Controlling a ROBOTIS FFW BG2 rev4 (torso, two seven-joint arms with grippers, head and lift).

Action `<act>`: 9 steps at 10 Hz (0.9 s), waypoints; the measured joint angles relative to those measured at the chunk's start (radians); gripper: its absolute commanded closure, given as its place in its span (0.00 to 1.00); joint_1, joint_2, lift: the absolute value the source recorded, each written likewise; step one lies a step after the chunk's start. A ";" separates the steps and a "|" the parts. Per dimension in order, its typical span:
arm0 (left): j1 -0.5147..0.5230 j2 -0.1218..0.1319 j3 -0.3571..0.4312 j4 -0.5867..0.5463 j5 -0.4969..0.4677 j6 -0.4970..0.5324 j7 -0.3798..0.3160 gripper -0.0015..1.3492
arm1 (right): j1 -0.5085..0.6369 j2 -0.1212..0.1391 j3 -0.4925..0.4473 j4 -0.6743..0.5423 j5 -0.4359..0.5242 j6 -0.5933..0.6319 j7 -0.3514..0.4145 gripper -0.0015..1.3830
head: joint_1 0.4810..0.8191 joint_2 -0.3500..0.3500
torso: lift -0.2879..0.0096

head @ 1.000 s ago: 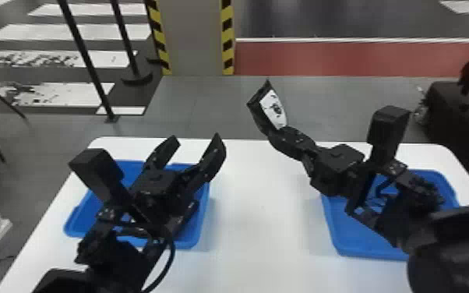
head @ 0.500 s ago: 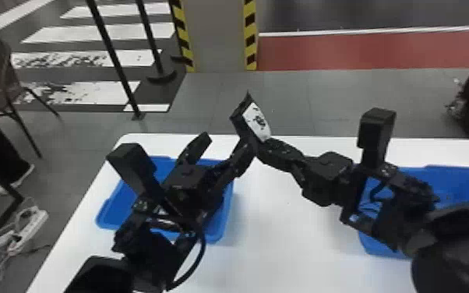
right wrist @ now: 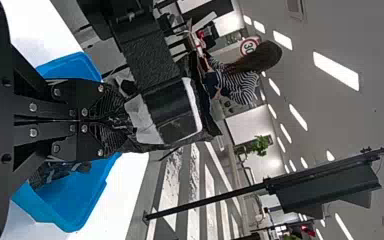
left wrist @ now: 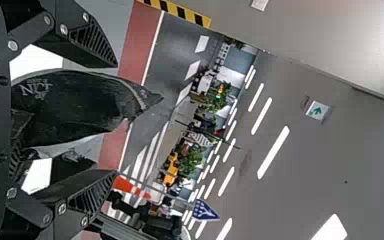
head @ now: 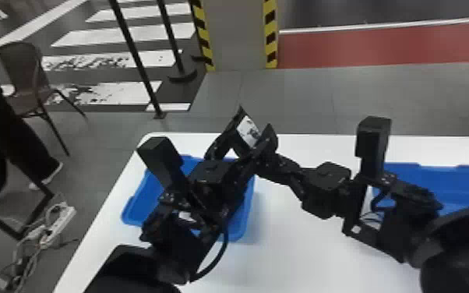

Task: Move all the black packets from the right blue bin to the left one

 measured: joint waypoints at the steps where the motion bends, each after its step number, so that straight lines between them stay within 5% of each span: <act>1: 0.001 -0.001 0.001 -0.002 -0.005 0.018 0.002 0.92 | -0.004 -0.001 0.000 0.000 -0.005 -0.001 0.001 0.84 | 0.63 0.82 | 0.60; 5: 0.000 -0.005 0.004 -0.009 -0.013 -0.014 0.002 0.91 | -0.010 -0.001 -0.001 0.006 -0.011 -0.025 0.001 0.80 | 0.63 0.82 | 0.60; 6: 0.002 -0.007 0.008 -0.009 -0.013 -0.036 0.004 0.91 | -0.010 -0.001 -0.001 0.015 -0.016 -0.042 0.001 0.62 | 0.62 0.83 | 0.60; 7: 0.003 -0.009 0.012 -0.010 -0.011 -0.058 0.006 0.91 | -0.010 -0.001 -0.001 0.032 -0.024 -0.056 0.001 0.27 | 0.60 0.83 | 0.60; 8: 0.007 -0.010 0.013 -0.009 -0.005 -0.090 0.017 0.91 | -0.009 -0.001 -0.002 0.054 -0.027 -0.060 0.007 0.03 | 0.61 0.84 | 0.60; 9: 0.018 -0.015 0.011 0.003 0.008 -0.165 0.059 0.91 | 0.002 -0.001 -0.014 0.081 -0.022 -0.060 0.015 0.06 | 0.61 0.85 | 0.60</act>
